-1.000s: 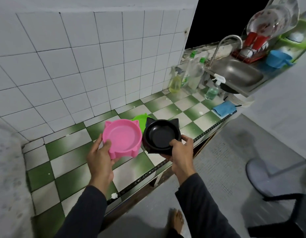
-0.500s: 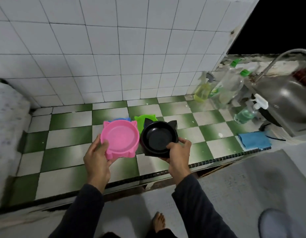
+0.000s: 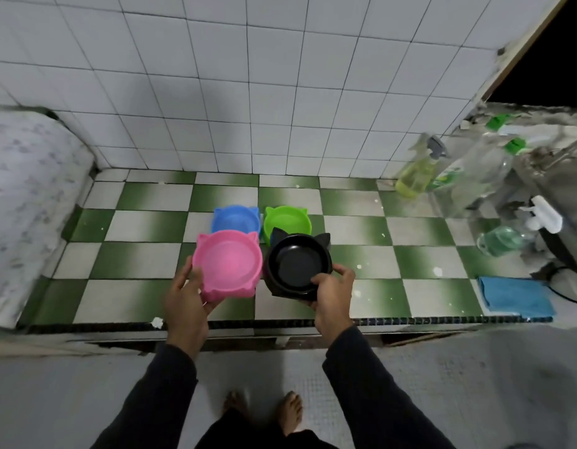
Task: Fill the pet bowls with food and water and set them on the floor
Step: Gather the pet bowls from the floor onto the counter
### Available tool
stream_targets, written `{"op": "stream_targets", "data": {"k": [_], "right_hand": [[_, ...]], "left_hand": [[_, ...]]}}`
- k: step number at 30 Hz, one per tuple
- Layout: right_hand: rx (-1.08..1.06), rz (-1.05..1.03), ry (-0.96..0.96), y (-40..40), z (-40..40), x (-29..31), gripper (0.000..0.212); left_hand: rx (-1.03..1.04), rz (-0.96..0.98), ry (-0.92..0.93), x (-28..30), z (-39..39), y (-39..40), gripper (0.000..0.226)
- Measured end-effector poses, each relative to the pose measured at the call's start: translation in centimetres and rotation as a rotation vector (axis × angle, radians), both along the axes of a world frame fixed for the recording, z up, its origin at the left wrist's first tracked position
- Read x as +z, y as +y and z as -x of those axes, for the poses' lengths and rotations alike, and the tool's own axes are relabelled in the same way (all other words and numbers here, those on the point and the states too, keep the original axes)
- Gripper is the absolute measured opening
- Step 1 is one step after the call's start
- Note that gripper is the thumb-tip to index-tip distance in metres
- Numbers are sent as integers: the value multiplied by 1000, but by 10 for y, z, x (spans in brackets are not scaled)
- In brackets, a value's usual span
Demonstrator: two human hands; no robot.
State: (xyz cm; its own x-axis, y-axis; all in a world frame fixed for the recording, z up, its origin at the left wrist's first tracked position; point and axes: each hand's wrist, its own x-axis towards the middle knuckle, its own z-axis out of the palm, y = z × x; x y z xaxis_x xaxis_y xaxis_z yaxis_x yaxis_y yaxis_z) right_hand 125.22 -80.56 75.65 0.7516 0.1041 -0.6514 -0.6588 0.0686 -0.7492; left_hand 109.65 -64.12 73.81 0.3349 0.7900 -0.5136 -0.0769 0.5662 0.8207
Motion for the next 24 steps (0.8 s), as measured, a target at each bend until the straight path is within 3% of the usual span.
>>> {"op": "stream_targets", "data": {"k": [11, 24], "right_hand": [[40, 102, 22, 4, 1, -49, 20], [86, 213, 20, 5, -9, -93, 35]], "left_hand": [[-65, 115, 65, -43, 7, 11, 39], [-62, 197, 114, -76, -1, 14, 51]]}}
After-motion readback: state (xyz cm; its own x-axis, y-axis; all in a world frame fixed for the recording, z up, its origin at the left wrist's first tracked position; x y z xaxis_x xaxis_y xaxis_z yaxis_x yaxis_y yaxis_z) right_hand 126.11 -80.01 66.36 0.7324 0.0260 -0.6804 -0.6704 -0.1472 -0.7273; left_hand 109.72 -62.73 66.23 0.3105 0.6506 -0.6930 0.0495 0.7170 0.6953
